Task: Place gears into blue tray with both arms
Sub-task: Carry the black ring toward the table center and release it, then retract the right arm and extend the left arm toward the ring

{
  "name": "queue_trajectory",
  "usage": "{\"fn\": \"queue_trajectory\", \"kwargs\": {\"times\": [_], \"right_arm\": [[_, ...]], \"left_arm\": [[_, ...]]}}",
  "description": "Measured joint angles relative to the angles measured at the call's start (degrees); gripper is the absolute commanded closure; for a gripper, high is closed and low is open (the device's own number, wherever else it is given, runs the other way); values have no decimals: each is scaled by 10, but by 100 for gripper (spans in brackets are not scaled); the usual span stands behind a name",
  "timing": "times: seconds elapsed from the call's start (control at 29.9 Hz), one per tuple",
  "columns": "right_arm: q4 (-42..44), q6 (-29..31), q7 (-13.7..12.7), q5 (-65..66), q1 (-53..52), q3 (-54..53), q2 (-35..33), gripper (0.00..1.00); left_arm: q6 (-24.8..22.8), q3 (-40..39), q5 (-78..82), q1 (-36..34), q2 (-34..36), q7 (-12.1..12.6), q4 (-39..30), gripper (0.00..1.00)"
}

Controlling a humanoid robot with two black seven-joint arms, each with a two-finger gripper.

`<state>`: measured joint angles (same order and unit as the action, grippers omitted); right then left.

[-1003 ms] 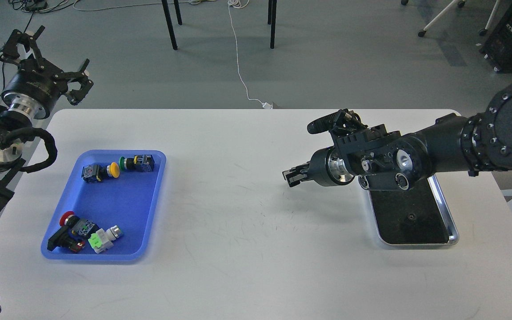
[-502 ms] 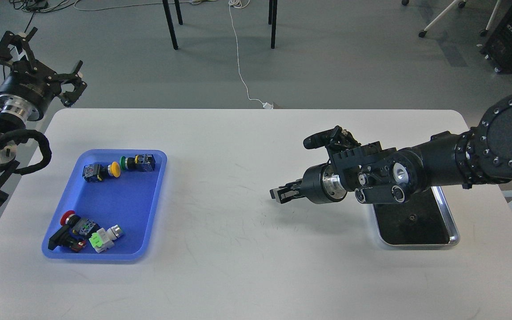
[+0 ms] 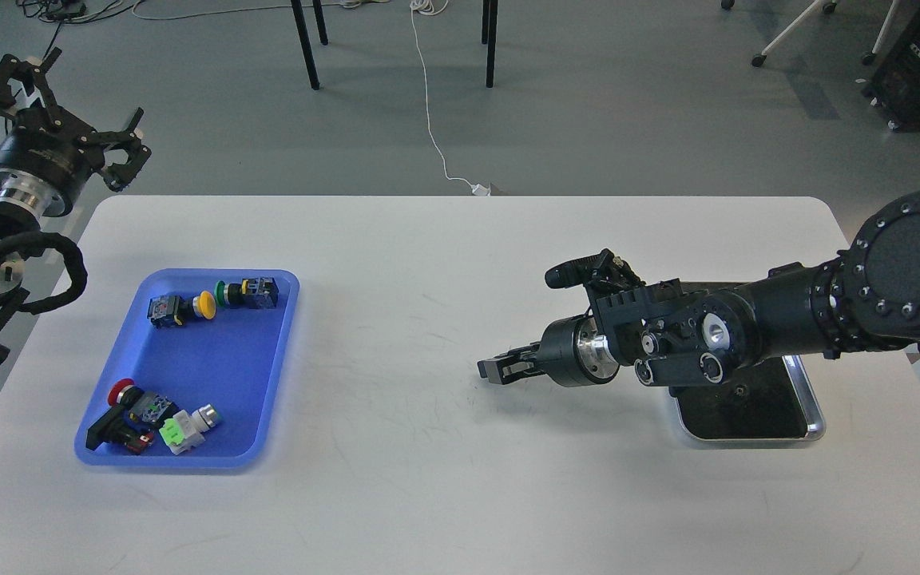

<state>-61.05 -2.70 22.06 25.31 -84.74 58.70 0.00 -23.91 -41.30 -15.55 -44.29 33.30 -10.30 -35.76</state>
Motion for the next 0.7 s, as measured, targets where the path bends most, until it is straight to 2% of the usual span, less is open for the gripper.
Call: {"fn": "queue_trajectory", "kwargs": {"times": [0.07, 0.13, 0.23, 0.3, 0.4, 0.57, 0.7], "right_arm": [[0, 0, 0, 0, 0, 0, 0, 31], [1, -1, 0, 0, -3, -1, 0, 23], [5, -2, -1, -1, -13, -16, 0, 18], [13, -2, -1, -2, -26, -53, 0, 6], [25, 3, -2, -5, -35, -132, -9, 5], [34, 7, -3, -9, -1, -290, -122, 3], [34, 14, -3, -10, 71, -445, -217, 1]], "left_arm": [[0, 0, 0, 0, 0, 0, 0, 2], [0, 0, 0, 0, 0, 0, 0, 2], [0, 0, 1, 0, 4, -1, 0, 2], [0, 0, 1, 0, 10, -1, -1, 2], [1, 0, 2, 0, 16, 1, -3, 2], [-4, 26, 20, -16, 19, 5, -18, 2], [-10, 51, 124, -55, 21, 4, -46, 2]]}}
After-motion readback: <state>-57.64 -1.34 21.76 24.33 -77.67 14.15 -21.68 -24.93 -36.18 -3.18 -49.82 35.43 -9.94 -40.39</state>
